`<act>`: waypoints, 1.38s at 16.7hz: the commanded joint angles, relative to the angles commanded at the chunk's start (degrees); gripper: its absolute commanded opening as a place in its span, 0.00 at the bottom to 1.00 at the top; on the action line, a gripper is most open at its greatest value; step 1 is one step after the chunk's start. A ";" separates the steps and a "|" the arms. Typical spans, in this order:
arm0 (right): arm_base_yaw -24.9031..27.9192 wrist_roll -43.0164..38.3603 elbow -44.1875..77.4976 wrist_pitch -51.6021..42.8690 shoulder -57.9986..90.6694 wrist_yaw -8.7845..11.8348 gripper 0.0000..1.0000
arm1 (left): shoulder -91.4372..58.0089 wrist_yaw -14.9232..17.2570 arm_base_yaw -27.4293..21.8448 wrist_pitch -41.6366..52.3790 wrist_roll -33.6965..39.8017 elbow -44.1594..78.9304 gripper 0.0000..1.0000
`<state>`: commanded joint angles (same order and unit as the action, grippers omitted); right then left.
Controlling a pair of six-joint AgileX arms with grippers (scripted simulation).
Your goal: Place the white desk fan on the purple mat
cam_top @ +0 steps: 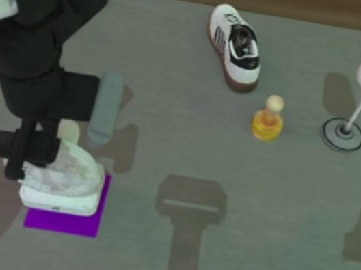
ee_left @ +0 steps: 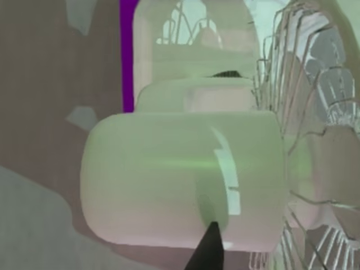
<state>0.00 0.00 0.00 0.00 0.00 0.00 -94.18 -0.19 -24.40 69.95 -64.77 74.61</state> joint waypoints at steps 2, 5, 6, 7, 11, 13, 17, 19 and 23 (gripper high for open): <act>0.00 0.00 0.00 0.00 0.00 0.00 1.00 | -0.04 0.01 0.02 -0.46 -0.03 -0.43 0.00; 0.00 0.00 0.00 0.00 0.00 0.00 1.00 | -0.04 0.01 0.02 -0.46 -0.03 -0.43 0.08; 0.00 0.00 0.00 0.00 0.00 0.00 1.00 | -0.04 0.01 0.02 -0.46 -0.03 -0.43 0.15; 0.00 0.00 0.00 0.00 0.00 0.00 1.00 | -0.04 0.01 0.02 -0.46 -0.03 -0.43 0.23; 0.00 0.00 0.00 0.00 0.00 0.00 1.00 | -0.04 0.01 0.02 -0.46 -0.03 -0.43 0.53; 0.00 0.00 0.00 0.00 0.00 0.00 1.00 | -0.04 0.01 0.02 -0.46 -0.03 -0.43 0.68; 0.00 0.00 0.00 0.00 0.00 0.00 1.00 | -0.04 0.01 0.02 -0.46 -0.03 -0.43 0.98; 0.00 0.00 0.00 0.00 0.00 0.00 1.00 | -0.04 0.01 0.02 -0.46 -0.03 -0.43 1.00; 0.00 0.00 0.00 0.00 0.00 0.00 1.00 | -0.04 0.01 0.02 -0.46 -0.03 -0.43 1.00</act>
